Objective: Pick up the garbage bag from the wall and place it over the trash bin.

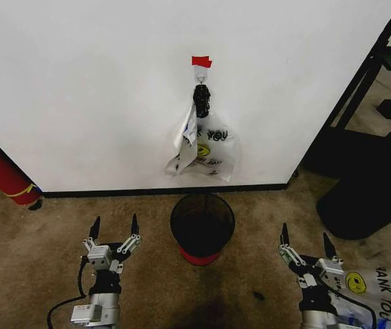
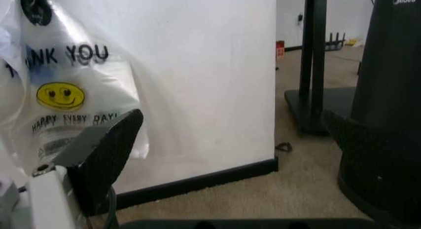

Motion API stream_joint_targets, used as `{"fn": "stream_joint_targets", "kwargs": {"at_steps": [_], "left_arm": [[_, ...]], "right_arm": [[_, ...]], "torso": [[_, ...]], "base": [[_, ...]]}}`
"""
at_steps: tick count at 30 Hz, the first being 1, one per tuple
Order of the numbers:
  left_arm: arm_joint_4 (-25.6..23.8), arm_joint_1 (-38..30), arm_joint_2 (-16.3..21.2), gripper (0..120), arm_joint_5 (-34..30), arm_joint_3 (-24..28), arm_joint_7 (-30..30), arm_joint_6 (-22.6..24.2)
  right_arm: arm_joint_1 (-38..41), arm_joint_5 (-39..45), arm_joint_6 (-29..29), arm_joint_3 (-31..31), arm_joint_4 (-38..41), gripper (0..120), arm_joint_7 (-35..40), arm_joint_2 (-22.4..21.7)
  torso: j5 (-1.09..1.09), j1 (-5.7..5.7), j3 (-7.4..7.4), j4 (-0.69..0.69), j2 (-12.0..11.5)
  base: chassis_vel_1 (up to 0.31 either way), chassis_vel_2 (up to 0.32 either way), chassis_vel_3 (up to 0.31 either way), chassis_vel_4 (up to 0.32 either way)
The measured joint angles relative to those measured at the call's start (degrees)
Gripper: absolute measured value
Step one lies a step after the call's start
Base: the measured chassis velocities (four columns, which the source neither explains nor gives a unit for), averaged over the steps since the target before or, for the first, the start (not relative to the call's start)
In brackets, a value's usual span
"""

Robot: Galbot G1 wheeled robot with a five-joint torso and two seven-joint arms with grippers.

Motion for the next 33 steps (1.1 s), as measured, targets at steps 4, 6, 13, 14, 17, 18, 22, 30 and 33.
{"fn": "stream_joint_targets", "kwargs": {"at_steps": [4, 6, 13, 14, 17, 18, 22, 30, 33], "left_arm": [[0.26, 0.22, -0.24, 100, 0.16, 0.03, -0.01, -0.37], [0.27, 0.23, -0.24, 100, 0.16, 0.03, -0.01, -0.38], [0.81, 0.47, -0.33, 100, 0.30, -0.35, -0.01, -1.55], [0.74, 0.80, -0.33, 100, 0.35, -0.47, -0.01, -1.79], [0.28, 2.18, -0.47, 100, 0.94, -1.11, -0.04, -3.10], [0.28, 2.18, -0.47, 100, 0.94, -1.11, -0.04, -3.10], [0.21, 3.50, -1.34, 100, 3.37, -1.25, -0.16, -4.66], [-1.23, 3.97, -1.35, 100, 4.46, -1.78, -0.30, -4.25], [-1.41, 4.12, -1.30, 100, 4.58, -2.12, -0.31, -4.06]], "right_arm": [[0.09, -0.08, 0.16, -0.23, -0.59, 100, 0.04, 0.00], [0.09, -0.08, 0.17, -0.26, -0.60, 100, 0.04, 0.00], [1.91, 6.37, -2.01, -1.27, -0.45, 100, -1.38, -1.51], [2.93, 9.70, -3.36, -1.37, -0.45, 100, -2.15, -2.29], [7.61, 24.99, -9.37, -1.56, -0.14, 100, -5.45, -5.34], [7.61, 24.99, -9.37, -1.56, -0.14, 100, -5.45, -5.34], [18.23, 43.13, -18.75, -1.61, -1.66, 100, -10.06, -10.15], [32.98, 62.05, -32.17, -4.84, -5.85, 100, -11.87, -8.40], [38.61, 63.32, -32.98, -6.02, -9.58, 100, -11.69, -5.87]], "torso": [[0.00, 0.00, 0.00, 0.00, 0.00], [0.00, 0.00, 0.00, 0.00, 0.00], [0.00, 0.00, 0.00, -0.01, 0.00], [0.00, 0.00, 0.00, 0.00, 0.00], [0.00, 0.00, 0.00, 0.00, 0.00], [0.00, 0.00, 0.00, 0.00, 0.00], [0.01, 0.00, 0.00, 0.02, 0.00], [-0.01, 0.01, 0.01, -0.01, 0.00], [0.00, 0.01, 0.01, 0.01, 0.00]], "base": [[0.000, 0.000, 0.000, 0.000], [0.000, 0.000, 0.000, 0.000], [0.000, 0.000, 0.000, 0.000], [0.000, 0.000, 0.000, 0.000], [0.000, 0.000, 0.000, 0.000], [0.000, 0.000, 0.000, 0.000], [0.000, 0.000, 0.000, 0.000], [0.000, 0.000, 0.000, 0.000], [0.000, 0.000, 0.000, 0.000]]}}
